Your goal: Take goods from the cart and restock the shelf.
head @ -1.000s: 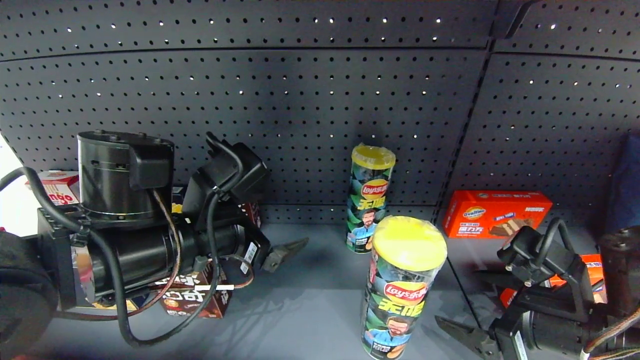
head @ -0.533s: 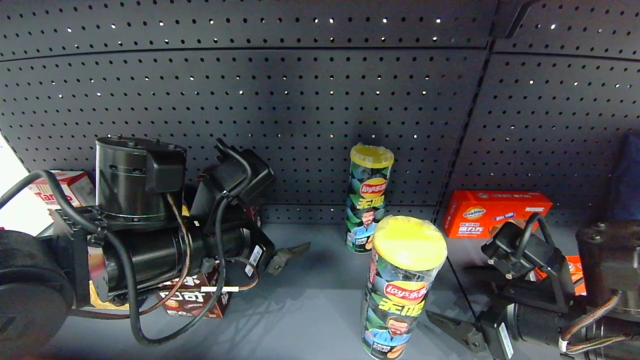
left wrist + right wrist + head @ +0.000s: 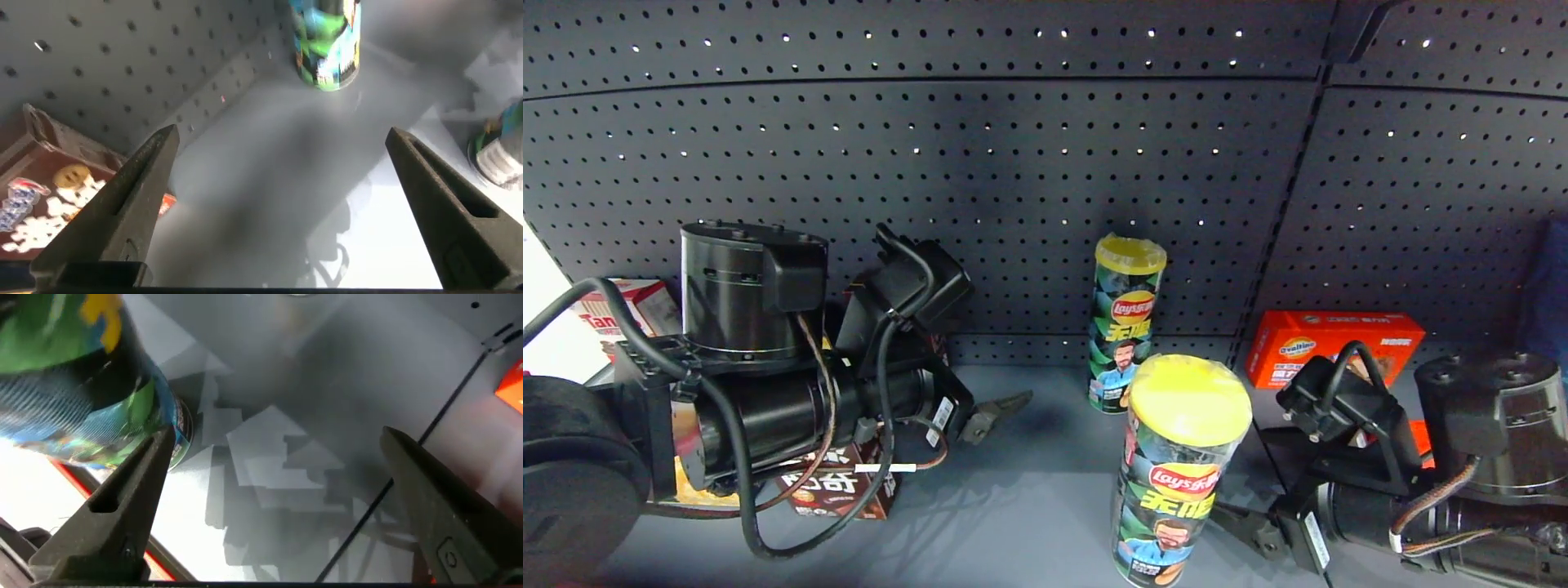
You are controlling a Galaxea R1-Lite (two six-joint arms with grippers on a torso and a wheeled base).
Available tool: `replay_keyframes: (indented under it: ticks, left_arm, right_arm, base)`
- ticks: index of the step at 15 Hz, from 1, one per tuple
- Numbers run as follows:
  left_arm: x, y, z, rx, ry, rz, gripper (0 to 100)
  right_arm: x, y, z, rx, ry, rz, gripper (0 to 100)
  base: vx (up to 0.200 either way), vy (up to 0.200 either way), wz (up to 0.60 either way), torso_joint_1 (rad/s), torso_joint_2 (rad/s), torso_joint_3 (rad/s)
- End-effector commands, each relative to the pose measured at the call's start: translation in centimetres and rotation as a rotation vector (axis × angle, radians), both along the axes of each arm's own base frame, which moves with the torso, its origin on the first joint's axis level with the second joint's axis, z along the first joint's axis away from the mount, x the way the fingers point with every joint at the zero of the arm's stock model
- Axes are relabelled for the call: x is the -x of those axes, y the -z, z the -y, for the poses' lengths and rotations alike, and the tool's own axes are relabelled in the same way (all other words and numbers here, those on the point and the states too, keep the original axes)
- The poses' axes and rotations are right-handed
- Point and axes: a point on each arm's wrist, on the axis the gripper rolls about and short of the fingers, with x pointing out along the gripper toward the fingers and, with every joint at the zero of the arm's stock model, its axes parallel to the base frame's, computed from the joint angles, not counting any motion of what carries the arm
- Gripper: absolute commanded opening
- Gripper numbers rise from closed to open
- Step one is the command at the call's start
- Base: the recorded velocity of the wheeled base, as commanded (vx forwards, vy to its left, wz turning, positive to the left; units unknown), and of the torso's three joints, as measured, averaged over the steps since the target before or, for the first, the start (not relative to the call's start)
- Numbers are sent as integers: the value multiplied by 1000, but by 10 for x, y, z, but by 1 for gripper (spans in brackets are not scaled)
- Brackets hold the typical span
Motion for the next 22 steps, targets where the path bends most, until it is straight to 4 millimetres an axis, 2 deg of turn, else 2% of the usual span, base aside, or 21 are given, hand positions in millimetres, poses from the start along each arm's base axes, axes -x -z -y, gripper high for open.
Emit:
replay_keyframes:
  ticks: [1,13,22]
  left_arm:
    - [-1,2,1,-3,1,-6,100]
    - [-1,2,1,-2,1,-3,100]
    - [-1,3,0,-3,-2,-6,100]
  right_arm:
    - [-3,3,-4,9,-6,-9,100]
    - [1,4,-16,7,-56,-8,100]
    - [-4,6,-26,5,-73,-4,100]
  base:
    - [0,0,0,0,0,0]
    - [0,0,0,0,0,0]
    - [0,0,0,0,0,0]
